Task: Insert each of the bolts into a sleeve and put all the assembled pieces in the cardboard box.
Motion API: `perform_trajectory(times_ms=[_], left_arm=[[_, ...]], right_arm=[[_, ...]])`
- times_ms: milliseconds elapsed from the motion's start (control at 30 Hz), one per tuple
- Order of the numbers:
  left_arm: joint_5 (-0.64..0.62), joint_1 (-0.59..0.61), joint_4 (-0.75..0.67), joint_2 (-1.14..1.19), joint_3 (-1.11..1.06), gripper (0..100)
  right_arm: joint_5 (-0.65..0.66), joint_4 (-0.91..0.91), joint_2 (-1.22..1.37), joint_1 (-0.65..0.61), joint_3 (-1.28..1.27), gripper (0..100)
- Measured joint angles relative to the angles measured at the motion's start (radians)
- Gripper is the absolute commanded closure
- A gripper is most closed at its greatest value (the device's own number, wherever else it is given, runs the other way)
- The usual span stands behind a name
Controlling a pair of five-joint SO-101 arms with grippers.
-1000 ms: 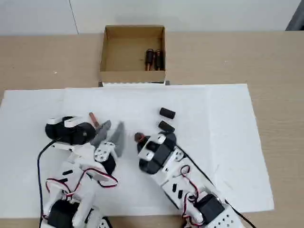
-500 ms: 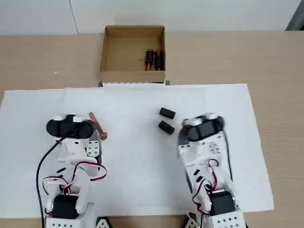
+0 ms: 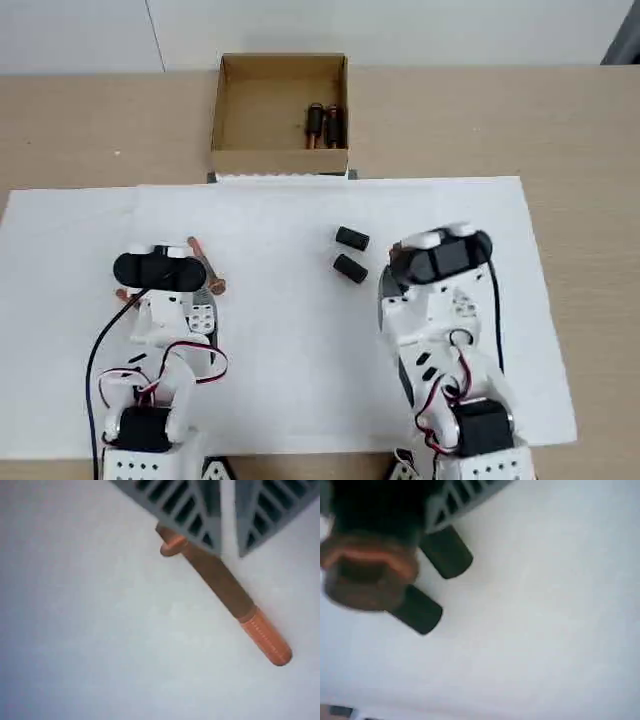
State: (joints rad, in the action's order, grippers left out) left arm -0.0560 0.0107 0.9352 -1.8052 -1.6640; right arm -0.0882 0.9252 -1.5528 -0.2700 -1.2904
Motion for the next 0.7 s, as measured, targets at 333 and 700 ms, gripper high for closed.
perform_trajectory(times_ms=[333,700], left_arm=[[0.015,0.0,-0.002,0.0,-0.015,99],[0.046,0.0,-0.009,0.0,-0.015,99]], right_arm=[[0.0,0.0,0.69,0.0,0.534,99.5],[0.04,0.0,1.398,-0.002,1.234,99.5]])
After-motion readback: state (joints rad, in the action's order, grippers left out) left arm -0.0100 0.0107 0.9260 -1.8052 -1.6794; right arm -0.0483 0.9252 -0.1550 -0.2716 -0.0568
